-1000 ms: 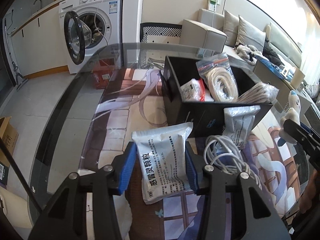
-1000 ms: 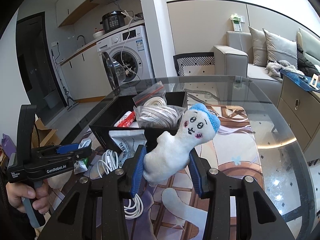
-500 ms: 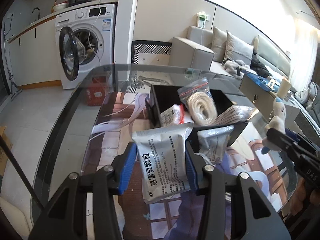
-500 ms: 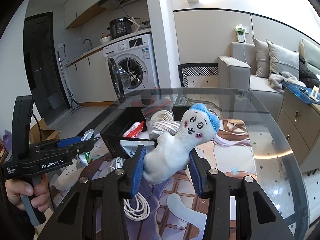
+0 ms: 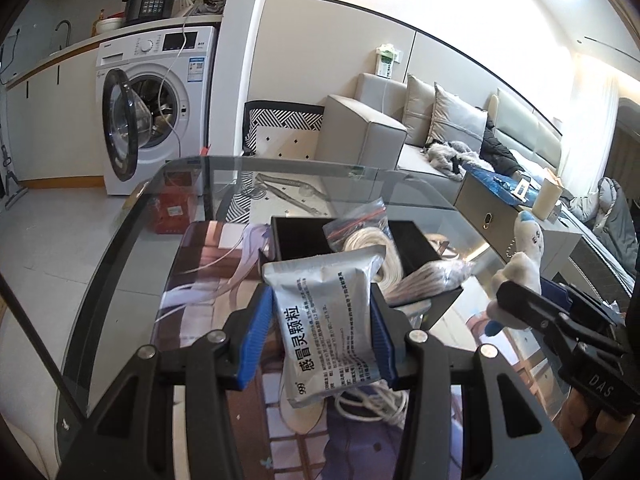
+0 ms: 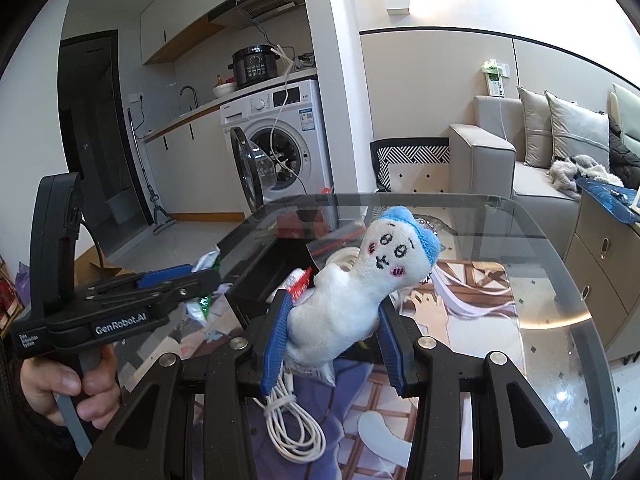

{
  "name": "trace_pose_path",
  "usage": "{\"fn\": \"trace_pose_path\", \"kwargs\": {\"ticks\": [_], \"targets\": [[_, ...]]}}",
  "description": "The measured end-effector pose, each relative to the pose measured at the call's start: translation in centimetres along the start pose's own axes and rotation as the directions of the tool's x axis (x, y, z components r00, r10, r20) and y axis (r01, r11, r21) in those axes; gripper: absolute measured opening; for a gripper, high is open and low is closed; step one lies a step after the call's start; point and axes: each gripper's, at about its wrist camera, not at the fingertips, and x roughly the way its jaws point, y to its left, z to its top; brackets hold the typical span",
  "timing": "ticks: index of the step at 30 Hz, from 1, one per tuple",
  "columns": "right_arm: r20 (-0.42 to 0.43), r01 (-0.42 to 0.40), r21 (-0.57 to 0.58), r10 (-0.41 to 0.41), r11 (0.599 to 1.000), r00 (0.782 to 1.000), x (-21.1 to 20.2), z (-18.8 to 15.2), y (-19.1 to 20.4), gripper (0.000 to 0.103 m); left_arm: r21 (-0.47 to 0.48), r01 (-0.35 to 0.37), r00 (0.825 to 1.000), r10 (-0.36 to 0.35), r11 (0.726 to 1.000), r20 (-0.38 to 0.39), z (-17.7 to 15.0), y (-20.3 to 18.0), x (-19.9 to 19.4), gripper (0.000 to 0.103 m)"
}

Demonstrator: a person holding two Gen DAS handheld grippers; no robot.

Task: Organize soft objects
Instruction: 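Lift the packet over the box with the left tool while the right tool carries the doll there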

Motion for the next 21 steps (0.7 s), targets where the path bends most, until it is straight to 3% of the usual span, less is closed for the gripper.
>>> {"fn": "trace_pose_path", "kwargs": {"ticks": [21], "targets": [[-0.014, -0.026, 0.004, 0.026, 1.0, 1.0, 3.1, 3.1, 0.4, 0.042, 0.013, 0.01, 1.0, -0.01, 1.0, 0.007, 2.8, -1.1, 2.8, 0.046]]}}
